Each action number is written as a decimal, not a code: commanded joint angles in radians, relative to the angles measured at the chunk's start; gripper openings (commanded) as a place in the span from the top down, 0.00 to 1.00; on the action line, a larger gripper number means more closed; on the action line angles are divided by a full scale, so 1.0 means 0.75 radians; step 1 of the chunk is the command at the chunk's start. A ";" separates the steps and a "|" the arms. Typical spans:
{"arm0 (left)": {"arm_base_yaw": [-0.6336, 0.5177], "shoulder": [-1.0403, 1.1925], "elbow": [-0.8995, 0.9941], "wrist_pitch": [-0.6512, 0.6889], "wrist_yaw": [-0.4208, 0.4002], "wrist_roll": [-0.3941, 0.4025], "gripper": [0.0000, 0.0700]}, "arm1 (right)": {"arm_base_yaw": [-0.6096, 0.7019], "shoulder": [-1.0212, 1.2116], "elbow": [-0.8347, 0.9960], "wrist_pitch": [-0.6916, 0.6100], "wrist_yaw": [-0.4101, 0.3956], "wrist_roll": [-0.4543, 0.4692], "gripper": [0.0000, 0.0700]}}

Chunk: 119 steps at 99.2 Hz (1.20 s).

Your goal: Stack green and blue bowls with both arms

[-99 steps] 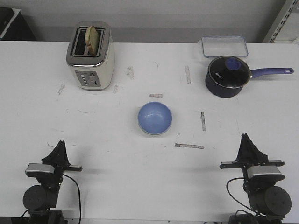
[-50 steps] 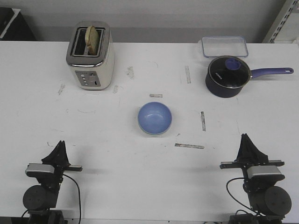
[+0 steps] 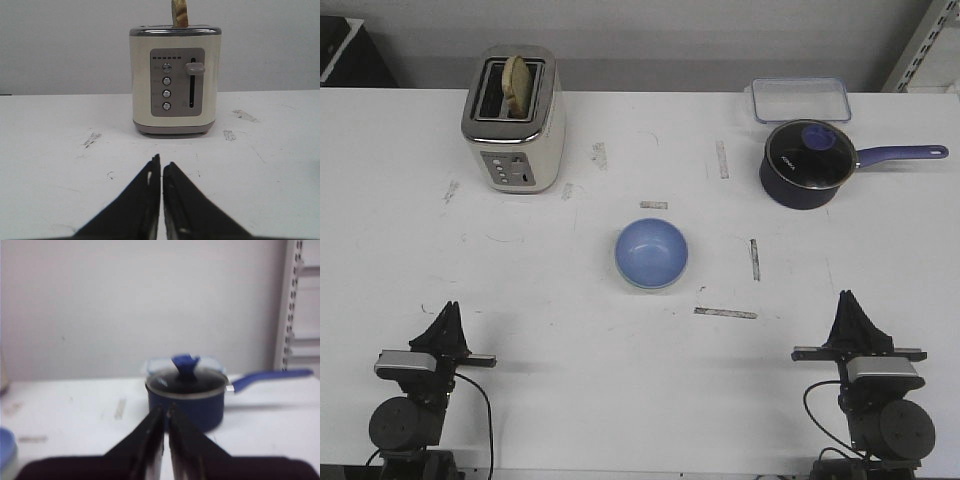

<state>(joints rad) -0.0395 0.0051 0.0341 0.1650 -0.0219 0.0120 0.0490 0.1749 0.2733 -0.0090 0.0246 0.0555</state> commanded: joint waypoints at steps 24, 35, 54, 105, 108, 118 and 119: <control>0.001 -0.003 -0.029 0.017 0.004 0.001 1.00 | -0.031 -0.192 -0.243 0.032 -0.003 -0.006 0.99; 0.001 -0.003 -0.029 0.017 0.004 0.001 1.00 | -0.036 -0.231 -0.280 0.035 -0.003 -0.006 0.99; 0.001 -0.003 -0.029 0.017 0.004 0.001 1.00 | -0.042 -0.231 -0.347 0.120 -0.014 -0.006 0.99; 0.001 -0.003 -0.029 0.017 0.004 0.001 1.00 | -0.060 -0.231 -0.348 0.107 -0.070 -0.005 0.99; 0.001 -0.003 -0.029 0.017 0.004 0.001 1.00 | -0.059 -0.231 -0.348 0.108 -0.069 -0.005 0.99; 0.001 -0.003 -0.029 0.017 0.004 0.001 1.00 | -0.059 -0.231 -0.348 0.108 -0.068 -0.005 0.99; 0.001 -0.003 -0.029 0.017 0.004 0.001 1.00 | -0.059 -0.231 -0.348 0.108 -0.068 -0.005 0.99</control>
<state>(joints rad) -0.0395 0.0051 0.0341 0.1646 -0.0216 0.0120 0.0055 0.0025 0.0147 0.0605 -0.0265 0.0555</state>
